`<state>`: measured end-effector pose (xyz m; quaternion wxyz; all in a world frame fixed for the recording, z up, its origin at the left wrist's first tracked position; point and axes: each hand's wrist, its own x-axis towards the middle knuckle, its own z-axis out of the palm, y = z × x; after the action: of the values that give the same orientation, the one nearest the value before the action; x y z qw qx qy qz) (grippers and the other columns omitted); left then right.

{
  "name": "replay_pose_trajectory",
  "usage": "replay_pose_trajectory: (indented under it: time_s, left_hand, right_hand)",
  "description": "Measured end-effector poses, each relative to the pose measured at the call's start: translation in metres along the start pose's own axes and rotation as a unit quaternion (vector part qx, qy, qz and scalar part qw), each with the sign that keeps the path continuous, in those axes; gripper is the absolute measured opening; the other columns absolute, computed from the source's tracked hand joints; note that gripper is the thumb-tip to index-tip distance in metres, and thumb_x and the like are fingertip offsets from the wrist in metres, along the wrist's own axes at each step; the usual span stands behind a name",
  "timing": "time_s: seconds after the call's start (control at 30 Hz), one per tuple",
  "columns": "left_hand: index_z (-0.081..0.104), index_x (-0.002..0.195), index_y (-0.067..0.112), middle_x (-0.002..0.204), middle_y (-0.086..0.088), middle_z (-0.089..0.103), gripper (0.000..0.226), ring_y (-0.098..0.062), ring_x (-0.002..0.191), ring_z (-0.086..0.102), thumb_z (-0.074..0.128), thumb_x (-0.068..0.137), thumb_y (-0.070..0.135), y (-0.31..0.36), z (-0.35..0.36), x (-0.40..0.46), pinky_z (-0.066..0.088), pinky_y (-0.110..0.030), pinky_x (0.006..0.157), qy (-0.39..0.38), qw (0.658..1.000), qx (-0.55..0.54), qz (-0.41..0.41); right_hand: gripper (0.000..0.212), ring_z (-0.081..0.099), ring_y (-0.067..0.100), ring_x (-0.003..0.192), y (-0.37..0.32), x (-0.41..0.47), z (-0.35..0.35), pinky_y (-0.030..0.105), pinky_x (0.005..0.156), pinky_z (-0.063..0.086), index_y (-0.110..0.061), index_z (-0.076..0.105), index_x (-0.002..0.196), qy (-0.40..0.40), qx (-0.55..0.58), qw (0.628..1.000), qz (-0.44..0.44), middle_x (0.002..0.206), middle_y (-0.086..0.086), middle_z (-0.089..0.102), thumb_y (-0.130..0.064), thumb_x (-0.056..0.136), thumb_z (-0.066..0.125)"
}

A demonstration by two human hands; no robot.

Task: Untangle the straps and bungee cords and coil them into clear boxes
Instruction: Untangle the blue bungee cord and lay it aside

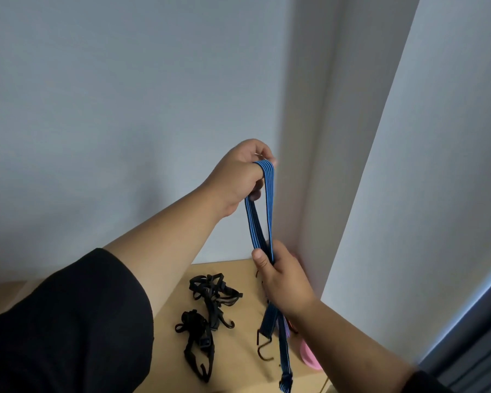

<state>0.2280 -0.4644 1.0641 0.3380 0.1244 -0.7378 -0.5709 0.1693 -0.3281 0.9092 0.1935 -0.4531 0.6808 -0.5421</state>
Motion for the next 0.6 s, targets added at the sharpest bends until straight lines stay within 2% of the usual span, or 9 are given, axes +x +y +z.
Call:
replay_pose_trajectory:
  time_s: [0.1, 0.17, 0.2, 0.3, 0.33, 0.4, 0.5, 0.6]
  left_hand:
    - [0.063, 0.067, 0.030, 0.058, 0.009, 0.051, 0.026, -0.011, 0.045, 0.038, 0.053, 0.079, 0.010, 0.000, -0.002, 0.003, 0.030, -0.021, 0.043, 0.038, 0.999, 0.015, -0.011]
    - [0.060, 0.065, 0.029, 0.053, 0.011, 0.047, 0.013, -0.014, 0.048, 0.036, 0.059, 0.076, 0.022, 0.000, -0.004, 0.004, 0.028, -0.021, 0.045, 0.049, 0.996, 0.068, -0.014]
    - [0.056, 0.064, 0.025, 0.051, 0.011, 0.042, 0.016, -0.015, 0.049, 0.033, 0.063, 0.077, 0.032, -0.002, -0.005, 0.005, 0.027, -0.022, 0.047, 0.048, 0.993, 0.103, -0.010]
    - [0.040, 0.062, 0.019, 0.052, 0.011, 0.027, 0.058, -0.015, 0.050, 0.027, 0.068, 0.071, 0.069, -0.007, -0.007, 0.005, 0.024, -0.029, 0.054, 0.024, 0.973, 0.229, 0.005]
    - [0.036, 0.060, 0.019, 0.054, 0.010, 0.026, 0.065, -0.016, 0.052, 0.027, 0.065, 0.069, 0.077, -0.008, -0.008, 0.004, 0.024, -0.031, 0.058, 0.019, 0.966, 0.258, -0.004]
    - [0.036, 0.060, 0.024, 0.058, 0.007, 0.031, 0.064, -0.017, 0.055, 0.033, 0.053, 0.070, 0.085, -0.008, -0.010, 0.003, 0.028, -0.034, 0.063, 0.008, 0.957, 0.286, -0.048]
    - [0.042, 0.067, 0.024, 0.059, 0.002, 0.037, 0.051, -0.020, 0.051, 0.032, 0.044, 0.086, 0.071, -0.008, -0.012, 0.001, 0.030, -0.032, 0.059, 0.052, 0.963, 0.215, -0.151]
    - [0.056, 0.077, 0.025, 0.051, 0.004, 0.044, 0.025, -0.016, 0.039, 0.036, 0.049, 0.097, 0.038, -0.006, -0.015, 0.003, 0.038, -0.024, 0.049, 0.157, 0.964, -0.002, -0.215]
  right_hand:
    - [0.065, 0.052, 0.008, 0.068, 0.004, -0.005, -0.001, 0.039, 0.063, 0.050, -0.034, 0.050, 0.094, -0.008, -0.099, 0.995, -0.007, 0.071, -0.004, 0.055, -0.093, 0.075, 0.032]
    - [0.064, 0.055, 0.013, 0.069, 0.006, -0.008, 0.001, 0.041, 0.063, 0.050, -0.030, 0.048, 0.097, -0.012, -0.135, 0.991, -0.009, 0.072, -0.003, 0.057, -0.089, 0.080, 0.029]
    - [0.063, 0.057, 0.016, 0.071, 0.008, -0.010, 0.002, 0.042, 0.065, 0.051, -0.029, 0.049, 0.100, -0.012, -0.142, 0.990, -0.006, 0.074, -0.002, 0.059, -0.086, 0.082, 0.029]
    - [0.057, 0.059, 0.013, 0.074, 0.013, -0.016, 0.002, 0.041, 0.071, 0.053, -0.030, 0.050, 0.105, -0.004, -0.137, 0.991, -0.004, 0.080, -0.004, 0.062, -0.080, 0.086, 0.029]
    - [0.054, 0.057, 0.009, 0.072, 0.015, -0.017, 0.002, 0.036, 0.069, 0.052, -0.032, 0.049, 0.104, -0.004, -0.139, 0.990, -0.008, 0.078, -0.006, 0.060, -0.080, 0.087, 0.031]
    - [0.044, 0.052, 0.002, 0.065, 0.019, -0.019, 0.002, 0.021, 0.058, 0.044, -0.034, 0.046, 0.097, -0.001, -0.148, 0.989, -0.019, 0.071, -0.009, 0.053, -0.077, 0.089, 0.037]
    - [0.031, 0.051, -0.007, 0.069, 0.026, -0.021, 0.003, 0.012, 0.059, 0.042, -0.037, 0.040, 0.089, 0.015, -0.177, 0.984, -0.031, 0.066, -0.012, 0.048, -0.068, 0.095, 0.043]
    - [0.029, 0.050, -0.011, 0.074, 0.034, -0.024, 0.004, 0.019, 0.052, 0.039, -0.039, 0.037, 0.086, 0.012, -0.220, 0.975, -0.034, 0.067, -0.011, 0.046, -0.066, 0.098, 0.038]
